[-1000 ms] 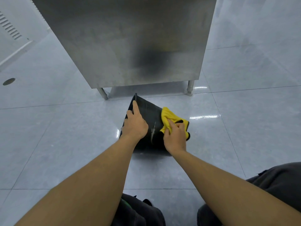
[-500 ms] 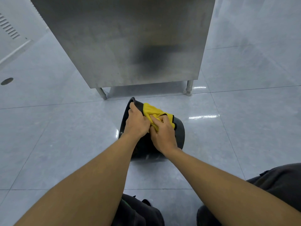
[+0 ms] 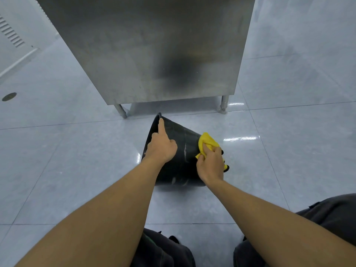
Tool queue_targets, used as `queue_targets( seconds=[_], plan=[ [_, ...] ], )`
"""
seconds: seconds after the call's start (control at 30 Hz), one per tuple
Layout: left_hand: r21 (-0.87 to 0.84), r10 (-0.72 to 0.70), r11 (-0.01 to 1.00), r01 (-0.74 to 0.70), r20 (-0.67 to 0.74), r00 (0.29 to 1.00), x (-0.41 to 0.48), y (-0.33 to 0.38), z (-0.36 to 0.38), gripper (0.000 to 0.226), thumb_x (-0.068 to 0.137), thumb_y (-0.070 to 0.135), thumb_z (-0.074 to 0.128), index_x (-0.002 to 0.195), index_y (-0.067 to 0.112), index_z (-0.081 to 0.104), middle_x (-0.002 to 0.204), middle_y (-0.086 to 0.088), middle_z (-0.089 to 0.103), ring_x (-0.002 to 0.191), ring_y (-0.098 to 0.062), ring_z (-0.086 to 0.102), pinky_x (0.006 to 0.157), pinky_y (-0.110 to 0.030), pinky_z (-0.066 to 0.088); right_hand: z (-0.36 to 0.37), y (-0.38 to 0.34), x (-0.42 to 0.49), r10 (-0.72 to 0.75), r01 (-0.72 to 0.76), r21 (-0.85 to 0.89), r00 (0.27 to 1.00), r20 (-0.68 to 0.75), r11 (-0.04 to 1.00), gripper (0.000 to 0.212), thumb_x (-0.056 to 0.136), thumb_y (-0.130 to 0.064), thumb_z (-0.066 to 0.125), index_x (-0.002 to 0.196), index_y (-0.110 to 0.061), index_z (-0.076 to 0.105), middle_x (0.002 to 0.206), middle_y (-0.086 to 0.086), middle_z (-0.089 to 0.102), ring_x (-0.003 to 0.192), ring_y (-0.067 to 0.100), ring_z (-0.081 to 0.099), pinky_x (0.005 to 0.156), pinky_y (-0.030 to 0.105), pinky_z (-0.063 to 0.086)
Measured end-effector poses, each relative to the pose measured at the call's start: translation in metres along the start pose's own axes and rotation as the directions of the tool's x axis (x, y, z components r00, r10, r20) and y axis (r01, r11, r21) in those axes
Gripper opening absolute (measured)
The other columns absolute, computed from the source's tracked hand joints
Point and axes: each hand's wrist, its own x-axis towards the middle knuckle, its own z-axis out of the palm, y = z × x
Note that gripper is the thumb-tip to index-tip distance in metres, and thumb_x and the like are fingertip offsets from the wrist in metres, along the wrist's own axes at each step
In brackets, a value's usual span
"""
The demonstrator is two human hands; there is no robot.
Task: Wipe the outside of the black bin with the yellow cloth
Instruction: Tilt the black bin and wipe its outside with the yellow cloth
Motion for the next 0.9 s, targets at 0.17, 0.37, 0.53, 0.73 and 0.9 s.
queue_targets(
  seconds=[0.17,0.37,0.53,0.73,0.9],
  plan=[
    [-0.047,0.023,0.999,-0.023,-0.006,1.0,0.0,0.006,-0.004,0.082,0.088,0.019,0.049,0.158,0.019,0.005,0.126,-0.018,0.058,0.101,-0.036,0.06,0.083,-0.044,0.049,0.007,-0.04,-0.01,-0.416,0.411,0.135,0.909,0.011,0.902,0.043,0.092,-0.014,0.056,0.135,-0.019,0.058,0.112,0.007,0.051,0.092,0.021,0.05,0.075,0.028,0.045],
    [-0.113,0.012,0.993,-0.017,-0.046,0.999,-0.006,0.011,-0.008,0.039,0.091,0.012,0.049,0.123,0.008,0.027,0.123,-0.017,0.052,0.086,-0.033,0.054,0.075,-0.041,0.044,0.01,-0.023,-0.005,-0.344,0.344,0.141,0.939,-0.027,0.928,0.045,0.092,-0.014,0.056,0.136,-0.02,0.058,0.111,0.006,0.049,0.093,0.022,0.053,0.078,0.034,0.05],
    [-0.01,-0.028,1.0,0.028,-0.019,0.999,-0.005,0.008,-0.009,0.063,0.096,0.018,0.049,0.15,0.014,0.016,0.143,-0.018,0.039,0.104,-0.034,0.054,0.08,-0.038,0.04,0.003,0.008,0.004,-0.012,0.012,0.027,1.0,-0.009,1.0,0.042,0.096,-0.02,0.048,0.137,-0.025,0.055,0.121,0.011,0.045,0.102,0.031,0.056,0.081,0.034,0.045],
    [0.0,-0.049,0.999,0.049,-0.015,0.999,-0.003,0.008,-0.005,0.073,0.098,0.018,0.044,0.158,0.025,0.004,0.142,-0.018,0.046,0.092,-0.026,0.05,0.078,-0.038,0.043,0.003,0.005,0.002,0.1,-0.1,-0.036,0.995,0.002,0.994,0.038,0.096,-0.017,0.045,0.132,-0.02,0.056,0.125,0.013,0.042,0.094,0.034,0.058,0.074,0.032,0.043],
    [-0.016,0.01,1.0,-0.01,0.001,1.0,-0.003,0.011,-0.005,0.079,0.094,0.016,0.045,0.16,0.022,0.002,0.141,-0.019,0.045,0.107,-0.034,0.055,0.089,-0.042,0.046,0.008,-0.027,-0.013,-0.306,0.306,0.06,0.952,0.003,0.95,0.048,0.089,-0.015,0.055,0.137,-0.017,0.055,0.117,0.012,0.047,0.088,0.028,0.053,0.072,0.033,0.046]
  ],
)
